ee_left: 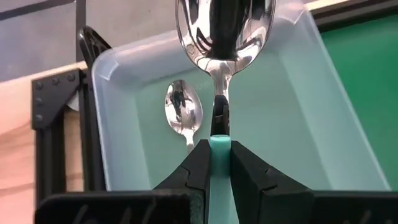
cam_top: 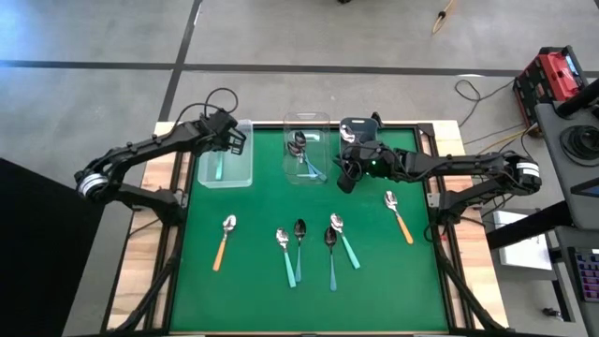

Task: Sort silverware by color (type)
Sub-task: Put the green spoon into the white bin

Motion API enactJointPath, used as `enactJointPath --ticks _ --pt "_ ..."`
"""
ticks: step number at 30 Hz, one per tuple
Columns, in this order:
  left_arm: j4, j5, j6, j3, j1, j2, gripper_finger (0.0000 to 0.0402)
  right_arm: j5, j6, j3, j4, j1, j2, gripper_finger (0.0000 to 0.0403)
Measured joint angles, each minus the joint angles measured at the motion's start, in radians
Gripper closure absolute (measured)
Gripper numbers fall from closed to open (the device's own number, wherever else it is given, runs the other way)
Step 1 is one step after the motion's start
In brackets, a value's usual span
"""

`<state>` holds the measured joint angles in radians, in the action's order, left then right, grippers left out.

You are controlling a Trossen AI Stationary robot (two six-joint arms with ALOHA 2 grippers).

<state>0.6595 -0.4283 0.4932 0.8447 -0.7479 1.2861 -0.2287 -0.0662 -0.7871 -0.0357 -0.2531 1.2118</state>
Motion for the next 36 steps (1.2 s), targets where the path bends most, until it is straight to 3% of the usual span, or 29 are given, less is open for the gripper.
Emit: enactJointPath --ticks 10,36 --pt "-0.133 0.0 0.045 -0.093 0.0 0.001 0.038 0.0 -0.005 0.001 0.012 0.0 0.0 0.0332" --pt "-0.124 0.03 0.092 -0.123 0.0 0.082 0.0376 0.0 -0.005 0.002 0.018 0.0 0.0 0.0332"
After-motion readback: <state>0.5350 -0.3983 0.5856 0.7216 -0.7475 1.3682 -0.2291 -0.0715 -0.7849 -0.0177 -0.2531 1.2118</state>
